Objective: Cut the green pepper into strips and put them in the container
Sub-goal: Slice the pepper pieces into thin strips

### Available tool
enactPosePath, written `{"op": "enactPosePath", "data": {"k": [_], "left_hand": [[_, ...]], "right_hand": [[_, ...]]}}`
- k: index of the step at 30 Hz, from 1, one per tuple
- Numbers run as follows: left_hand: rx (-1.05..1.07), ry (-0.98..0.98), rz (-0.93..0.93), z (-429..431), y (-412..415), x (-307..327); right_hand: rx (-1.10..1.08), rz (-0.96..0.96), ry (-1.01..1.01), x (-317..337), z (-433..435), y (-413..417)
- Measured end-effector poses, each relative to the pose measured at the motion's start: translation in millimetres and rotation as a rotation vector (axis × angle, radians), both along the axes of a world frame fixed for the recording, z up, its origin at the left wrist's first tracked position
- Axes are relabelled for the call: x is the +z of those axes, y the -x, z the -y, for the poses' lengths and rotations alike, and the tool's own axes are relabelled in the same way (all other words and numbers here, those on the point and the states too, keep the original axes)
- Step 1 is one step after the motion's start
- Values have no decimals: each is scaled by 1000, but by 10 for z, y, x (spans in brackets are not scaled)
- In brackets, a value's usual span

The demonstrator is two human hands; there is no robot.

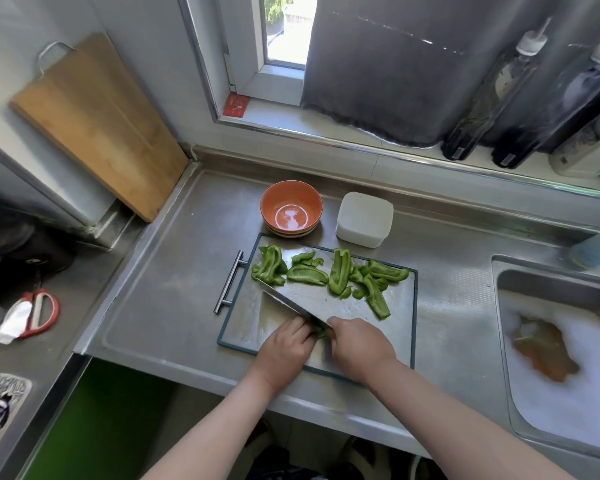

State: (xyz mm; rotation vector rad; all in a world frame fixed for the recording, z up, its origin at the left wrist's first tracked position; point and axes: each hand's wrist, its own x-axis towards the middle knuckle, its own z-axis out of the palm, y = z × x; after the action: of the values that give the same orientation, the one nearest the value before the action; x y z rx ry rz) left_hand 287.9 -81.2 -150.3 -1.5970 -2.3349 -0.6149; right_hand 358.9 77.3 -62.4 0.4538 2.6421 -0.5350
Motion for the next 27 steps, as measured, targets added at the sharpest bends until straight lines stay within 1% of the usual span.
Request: {"op": "enactPosePath", "data": {"k": [2,6,12,17,21,27], "left_hand": [[-4,2,11,13,2,-32],[16,-37,105,49,34,-81],[12,-75,142,49,43,-82],[9,-88,170,48,68,-124],[-2,-111,204,40,76,-113],[-21,-112,215,61,59,-110]], "right_hand": [[-4,-11,22,19,-14,3],[32,-42,8,75,-20,-101],[55,-36,-39,167,-40,-342],[9,-21,-24,153,-67,-467],[-15,-1,-8,121,-71,-451],[-46,8,39,30,25,-195]]}}
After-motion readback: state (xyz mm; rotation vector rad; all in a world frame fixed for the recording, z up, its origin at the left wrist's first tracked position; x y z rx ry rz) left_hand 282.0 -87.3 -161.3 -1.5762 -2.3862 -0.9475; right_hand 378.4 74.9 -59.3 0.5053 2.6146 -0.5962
